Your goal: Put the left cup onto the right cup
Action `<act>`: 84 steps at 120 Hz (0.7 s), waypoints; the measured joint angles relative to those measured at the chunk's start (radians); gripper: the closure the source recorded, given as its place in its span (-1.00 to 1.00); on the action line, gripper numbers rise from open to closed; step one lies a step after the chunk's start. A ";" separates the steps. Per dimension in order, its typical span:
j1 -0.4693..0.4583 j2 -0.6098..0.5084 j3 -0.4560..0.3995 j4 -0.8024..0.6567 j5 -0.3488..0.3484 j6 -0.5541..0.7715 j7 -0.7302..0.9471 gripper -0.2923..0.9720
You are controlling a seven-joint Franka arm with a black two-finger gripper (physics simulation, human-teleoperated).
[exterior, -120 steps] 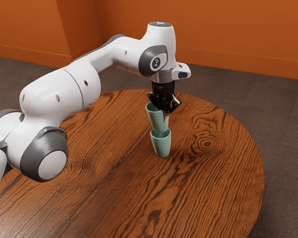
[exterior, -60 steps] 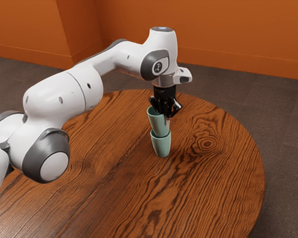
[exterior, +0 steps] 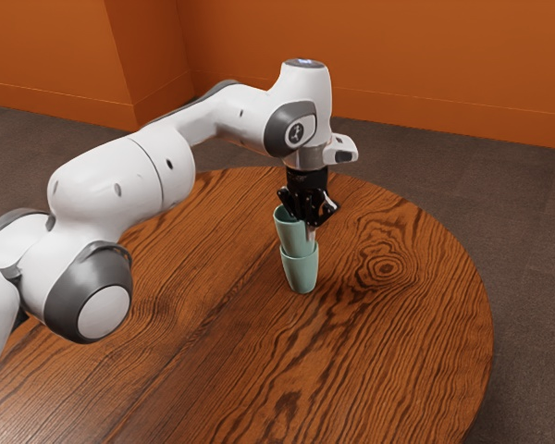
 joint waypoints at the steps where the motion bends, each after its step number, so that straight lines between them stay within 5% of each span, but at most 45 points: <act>1: 0.000 0.000 0.000 0.000 0.000 0.000 0.000 0.65; 35: 0.000 0.000 0.001 0.001 -0.005 0.000 0.000 -0.18; 84: -0.001 -0.026 0.007 0.010 -0.004 -0.003 -0.001 -0.47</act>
